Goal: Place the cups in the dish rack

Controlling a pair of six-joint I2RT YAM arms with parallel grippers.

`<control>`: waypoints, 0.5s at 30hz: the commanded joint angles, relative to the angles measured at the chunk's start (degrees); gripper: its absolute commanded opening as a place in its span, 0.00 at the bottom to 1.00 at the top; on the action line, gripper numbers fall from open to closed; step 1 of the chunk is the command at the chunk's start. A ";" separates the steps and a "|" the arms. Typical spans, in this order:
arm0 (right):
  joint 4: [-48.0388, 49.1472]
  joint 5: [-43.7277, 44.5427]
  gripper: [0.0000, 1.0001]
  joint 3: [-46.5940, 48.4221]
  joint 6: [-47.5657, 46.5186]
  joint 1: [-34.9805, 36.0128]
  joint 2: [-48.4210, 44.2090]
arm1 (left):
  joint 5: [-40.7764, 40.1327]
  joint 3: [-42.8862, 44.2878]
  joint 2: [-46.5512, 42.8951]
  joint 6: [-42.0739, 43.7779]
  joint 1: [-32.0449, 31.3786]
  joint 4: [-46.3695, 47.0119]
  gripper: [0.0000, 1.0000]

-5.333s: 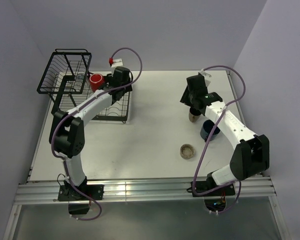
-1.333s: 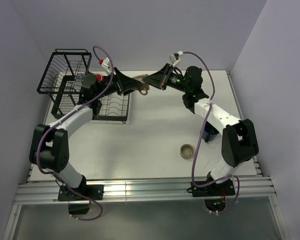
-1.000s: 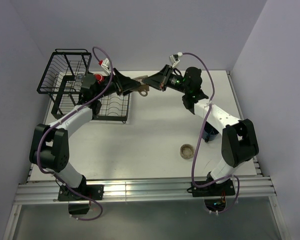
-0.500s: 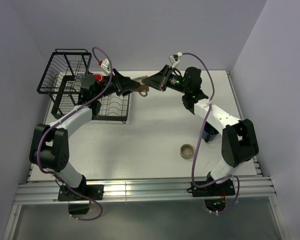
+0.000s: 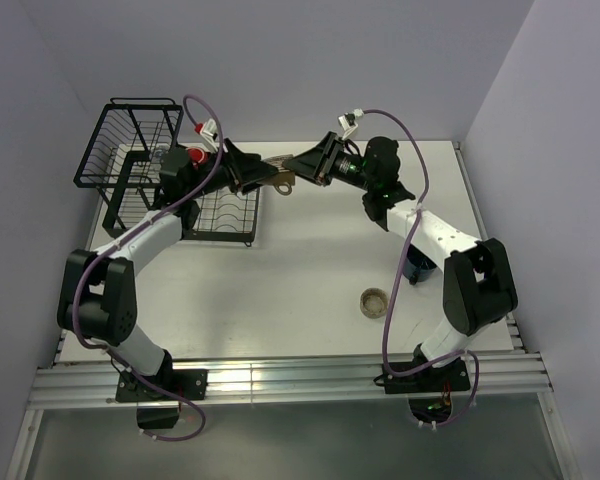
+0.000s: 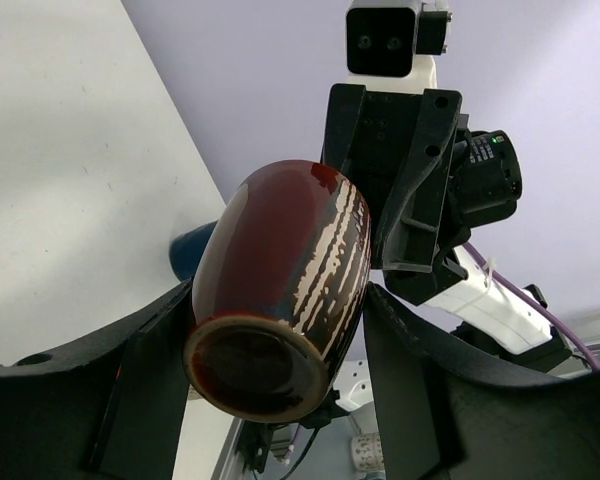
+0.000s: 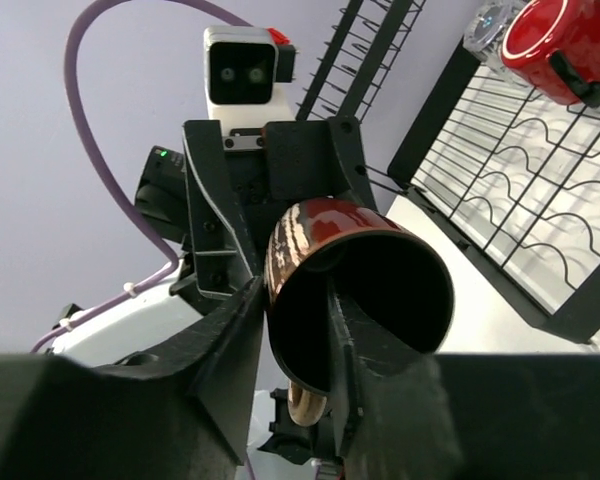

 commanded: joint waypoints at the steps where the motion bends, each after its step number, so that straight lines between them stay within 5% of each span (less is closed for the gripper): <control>1: -1.10 1.83 0.38 -0.64 -2.69 0.06 -2.94 | 0.47 1.41 -4.73 0.74 1.25 4.22 0.00; 11: -3.29 4.64 0.41 -3.89 -3.74 -2.31 -6.02 | -4.27 5.80 -7.10 12.16 2.39 -12.28 0.00; 15: -7.42 8.67 0.41 -4.86 -6.29 -3.63 -9.09 | -11.82 11.67 -7.46 22.86 2.39 -28.94 0.00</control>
